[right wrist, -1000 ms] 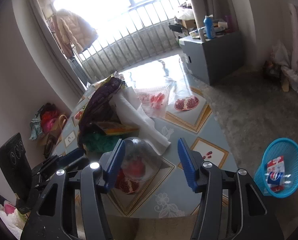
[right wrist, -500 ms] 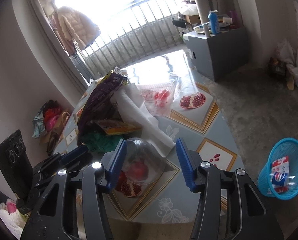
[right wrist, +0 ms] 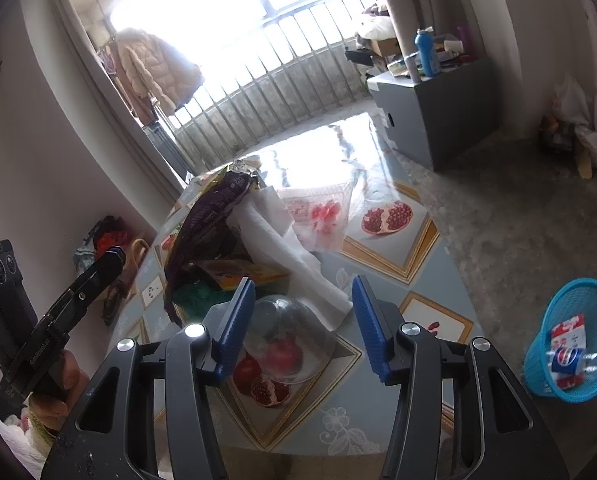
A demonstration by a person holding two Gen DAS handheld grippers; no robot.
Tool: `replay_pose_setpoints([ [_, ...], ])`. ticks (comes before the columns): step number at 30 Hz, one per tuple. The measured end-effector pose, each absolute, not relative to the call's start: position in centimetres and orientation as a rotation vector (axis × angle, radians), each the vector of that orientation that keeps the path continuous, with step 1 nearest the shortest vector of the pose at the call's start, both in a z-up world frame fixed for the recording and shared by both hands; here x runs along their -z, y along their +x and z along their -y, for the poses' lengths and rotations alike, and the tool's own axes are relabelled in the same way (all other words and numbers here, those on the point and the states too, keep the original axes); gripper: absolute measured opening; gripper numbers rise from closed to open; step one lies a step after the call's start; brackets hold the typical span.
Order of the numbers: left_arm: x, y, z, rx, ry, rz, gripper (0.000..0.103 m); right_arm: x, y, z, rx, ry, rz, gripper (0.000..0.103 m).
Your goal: Collect trash
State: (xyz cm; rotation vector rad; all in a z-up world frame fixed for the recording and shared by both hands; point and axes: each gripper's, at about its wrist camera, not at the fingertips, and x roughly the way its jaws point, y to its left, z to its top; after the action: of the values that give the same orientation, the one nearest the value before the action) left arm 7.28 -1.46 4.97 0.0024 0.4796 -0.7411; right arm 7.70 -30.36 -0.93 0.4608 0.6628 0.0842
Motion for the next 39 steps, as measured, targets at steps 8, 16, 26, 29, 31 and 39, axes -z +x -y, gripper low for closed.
replay_pose_setpoints([
  [8, -5.3, 7.7, -1.1, 0.654, -0.021, -0.473, 0.027, 0.1, 7.7, 29.9, -0.113, 0.48, -0.645, 0.048],
  [16, -5.0, 9.1, -4.8, 0.561, -0.075, -0.511, 0.043, -0.8, 8.5, 28.6, -0.156, 0.497, -0.636, 0.048],
  [26, -5.0, 10.2, -7.0, 0.527, -0.12, -0.518, 0.046, -1.9, 9.4, 27.4, -0.199, 0.518, -0.628, 0.048],
  [29, -5.0, 9.7, -7.2, 0.557, -0.142, -0.52, 0.046, -1.7, 9.5, 27.1, -0.194, 0.51, -0.629, 0.048],
  [31, -4.9, 9.1, -6.8, 0.596, -0.139, -0.516, 0.046, -1.3, 9.6, 26.9, -0.186, 0.502, -0.641, 0.048],
  [39, -3.7, 6.0, -3.2, 0.771, -0.085, -0.554, 0.046, 1.1, 8.9, 27.5, -0.133, 0.475, -0.71, 0.048],
])
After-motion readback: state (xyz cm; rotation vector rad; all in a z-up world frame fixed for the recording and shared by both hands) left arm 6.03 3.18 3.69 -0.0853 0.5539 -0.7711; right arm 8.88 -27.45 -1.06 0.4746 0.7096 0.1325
